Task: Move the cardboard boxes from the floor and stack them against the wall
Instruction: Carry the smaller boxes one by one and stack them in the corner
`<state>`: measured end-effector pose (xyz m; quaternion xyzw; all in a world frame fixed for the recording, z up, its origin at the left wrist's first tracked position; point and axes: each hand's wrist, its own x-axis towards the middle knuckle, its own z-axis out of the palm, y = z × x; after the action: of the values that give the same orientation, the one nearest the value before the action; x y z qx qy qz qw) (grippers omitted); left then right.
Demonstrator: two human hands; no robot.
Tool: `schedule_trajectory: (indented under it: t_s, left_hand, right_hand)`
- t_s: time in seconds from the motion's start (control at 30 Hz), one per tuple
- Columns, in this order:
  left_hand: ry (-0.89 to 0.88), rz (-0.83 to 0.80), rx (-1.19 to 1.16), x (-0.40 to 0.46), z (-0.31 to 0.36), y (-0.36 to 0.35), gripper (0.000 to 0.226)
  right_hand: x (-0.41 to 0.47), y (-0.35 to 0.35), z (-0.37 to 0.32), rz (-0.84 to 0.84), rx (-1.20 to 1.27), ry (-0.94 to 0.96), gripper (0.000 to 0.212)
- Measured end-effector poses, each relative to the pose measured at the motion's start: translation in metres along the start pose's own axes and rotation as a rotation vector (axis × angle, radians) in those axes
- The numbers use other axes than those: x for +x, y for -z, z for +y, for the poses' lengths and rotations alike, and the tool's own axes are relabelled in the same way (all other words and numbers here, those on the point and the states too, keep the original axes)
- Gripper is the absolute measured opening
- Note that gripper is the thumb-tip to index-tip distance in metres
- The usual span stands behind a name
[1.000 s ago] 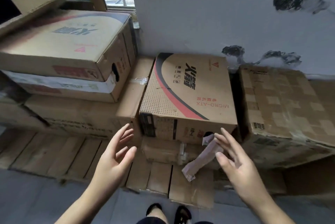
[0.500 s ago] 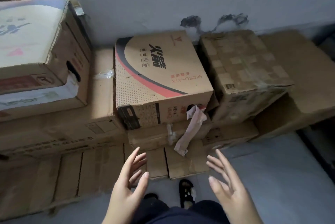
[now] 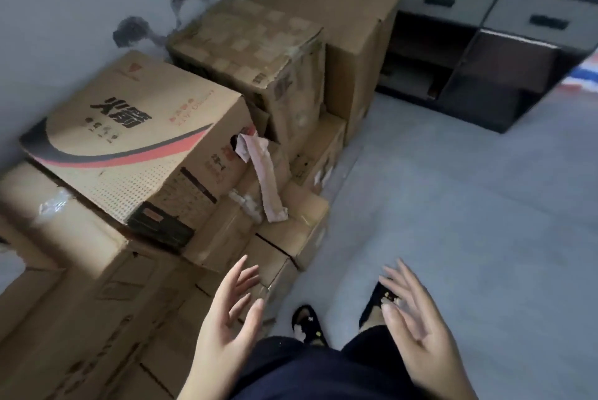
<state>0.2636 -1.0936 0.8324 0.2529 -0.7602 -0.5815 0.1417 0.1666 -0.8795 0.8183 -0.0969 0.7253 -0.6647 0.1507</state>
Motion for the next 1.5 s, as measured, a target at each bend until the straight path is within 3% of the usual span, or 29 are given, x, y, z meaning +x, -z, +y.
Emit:
schedule_trajectory:
  t_s: [0.27, 0.53, 0.8, 0.9, 1.17, 1.37, 1.5]
  left_hand:
    - [-0.109, -0.427, 0.014, -0.042, 0.025, -0.076, 0.050]
    - [-0.192, -0.856, 0.028, -0.157, 0.048, -0.227, 0.050]
    - [-0.280, -1.238, 0.067, -0.263, 0.074, -0.365, 0.048]
    - [-0.323, -1.352, 0.105, -0.291, 0.081, -0.413, 0.048]
    - [-0.410, -1.596, 0.175, -0.366, 0.114, -0.553, 0.048]
    - [-0.450, -1.725, 0.146, -0.431, 0.161, -0.692, 0.048]
    - [-0.501, -1.810, 0.133, -0.485, 0.194, -0.775, 0.049]
  right_hand:
    - [-0.111, 0.071, 0.012, 0.439, 0.027, -0.072, 0.057]
    - [-0.277, 0.193, 0.031, 0.932, 0.058, -0.214, 0.047]
    - [-0.410, 0.262, 0.052, 1.396, 0.076, -0.300, 0.056]
    - [-0.439, 0.283, 0.061, 1.549, 0.110, -0.347, 0.079]
    - [-0.482, 0.378, 0.084, 1.824, 0.177, -0.384, 0.080]
    - [-0.504, 0.504, 0.087, 1.943, 0.163, -0.305, 0.059]
    - [-0.523, 0.585, 0.083, 2.034, 0.123, -0.285, 0.072]
